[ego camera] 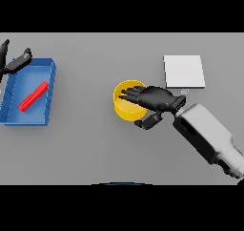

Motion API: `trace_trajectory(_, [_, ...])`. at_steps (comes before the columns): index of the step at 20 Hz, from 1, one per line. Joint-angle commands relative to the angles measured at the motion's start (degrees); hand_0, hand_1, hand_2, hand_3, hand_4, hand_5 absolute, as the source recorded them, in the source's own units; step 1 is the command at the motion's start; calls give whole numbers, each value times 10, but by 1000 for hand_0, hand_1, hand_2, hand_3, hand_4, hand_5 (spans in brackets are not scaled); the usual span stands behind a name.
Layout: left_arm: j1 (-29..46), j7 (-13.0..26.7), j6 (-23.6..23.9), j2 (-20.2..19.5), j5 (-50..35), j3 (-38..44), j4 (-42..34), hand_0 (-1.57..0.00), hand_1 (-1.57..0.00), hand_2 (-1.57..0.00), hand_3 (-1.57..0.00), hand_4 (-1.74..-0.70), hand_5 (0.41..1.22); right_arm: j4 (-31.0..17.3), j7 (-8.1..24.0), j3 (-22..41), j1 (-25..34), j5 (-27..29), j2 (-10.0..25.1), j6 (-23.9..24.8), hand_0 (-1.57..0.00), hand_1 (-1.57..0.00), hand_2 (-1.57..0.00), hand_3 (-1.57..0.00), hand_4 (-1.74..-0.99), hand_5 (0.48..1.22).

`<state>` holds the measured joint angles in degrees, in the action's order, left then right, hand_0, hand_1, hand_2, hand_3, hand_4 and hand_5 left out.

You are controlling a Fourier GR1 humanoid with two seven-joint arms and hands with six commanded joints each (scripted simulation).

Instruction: Pick up the red beaker and tilt it to pour out 1 green nut into yellow bowl. Pick up the yellow bowl and place it on the metallic measuring scale.

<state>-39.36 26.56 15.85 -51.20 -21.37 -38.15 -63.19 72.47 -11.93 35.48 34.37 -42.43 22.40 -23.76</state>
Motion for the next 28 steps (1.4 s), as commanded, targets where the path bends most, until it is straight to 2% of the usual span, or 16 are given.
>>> trace_trajectory(1, [3, -4, 2, -3, 1, 0, -1, 1, 1, 1, 1, -798, 724, -10, 2, 2, 5, 0, -4, -5, 1, 1, 1, 1, -1260, 676])
trace_trajectory(5, [2, 5, 2, -1, 0, -2, -6, 1, 1, 1, 1, -795, 723, -36, -5, 12, 19, -2, -10, -18, 1, 1, 1, 1, -1277, 696])
trace_trajectory(7, [3, 14, 12, 2, 5, -7, -14, 1, 1, 1, 1, -790, 727, -62, -15, 16, 23, -6, -16, -10, 1, 1, 1, -1, -1281, 702])
trace_trajectory(8, [1, 14, 11, 1, 5, -6, -11, 1, 1, 1, 1, -791, 728, -54, -24, 17, 18, -4, -11, -13, 1, 1, 0, -4, -1285, 706])
trace_trajectory(11, [-1, 12, 12, 2, 6, -5, -7, 1, 1, 1, 1, -793, 729, -73, -33, 20, 26, -8, -22, 1, 1, 1, -15, -42, -1289, 721])
trace_trajectory(14, [4, 20, 21, -3, 10, -10, -26, 1, 1, 1, 1, -793, 732, -76, -21, 14, 26, 0, -31, -5, 1, -14, -84, -121, -1333, 800])
trace_trajectory(16, [11, 18, 18, -6, 3, -6, -25, 1, 1, 1, 1, -796, 730, -72, -21, 14, 27, 2, -29, -12, -173, -145, -204, -243, -1396, 875])
trace_trajectory(18, [1, 18, 14, -6, 4, -4, -23, 1, 1, 1, 1, -793, 729, -81, -29, 20, 32, -6, -28, -9, -469, -376, -379, -419, -1479, 999])
trace_trajectory(19, [3, 20, 15, -3, 1, -5, -25, 1, 1, 1, 1, -793, 731, -81, -45, 22, 30, -7, -22, -4, -630, -509, -481, -650, -1473, 1044])
trace_trajectory(20, [1, 20, 15, -7, 6, -5, -23, 1, 1, 1, 1, -788, 732, -81, -34, 23, 28, -8, -25, -4, -780, -649, -590, -834, -1469, 1079])
trace_trajectory(21, [3, 14, 17, -1, 4, -5, -19, 1, 1, 1, 1, -791, 733, -82, -25, 24, 31, -6, -29, -7, -938, -806, -787, -978, -1521, 1108])
trace_trajectory(24, [8, 8, 20, -2, 7, -7, -20, 1, 1, 1, 1, -793, 735, -68, -28, 28, 26, 0, -19, -12, -1247, -1179, -1169, -1054, -1621, 1163])
trace_trajectory(28, [9, 7, 17, -7, 4, -4, -22, 1, 1, 1, 1, -790, 727, -44, -3, 23, 26, 7, -10, -32, -1438, -1411, -1406, -1153, -1683, 1197])
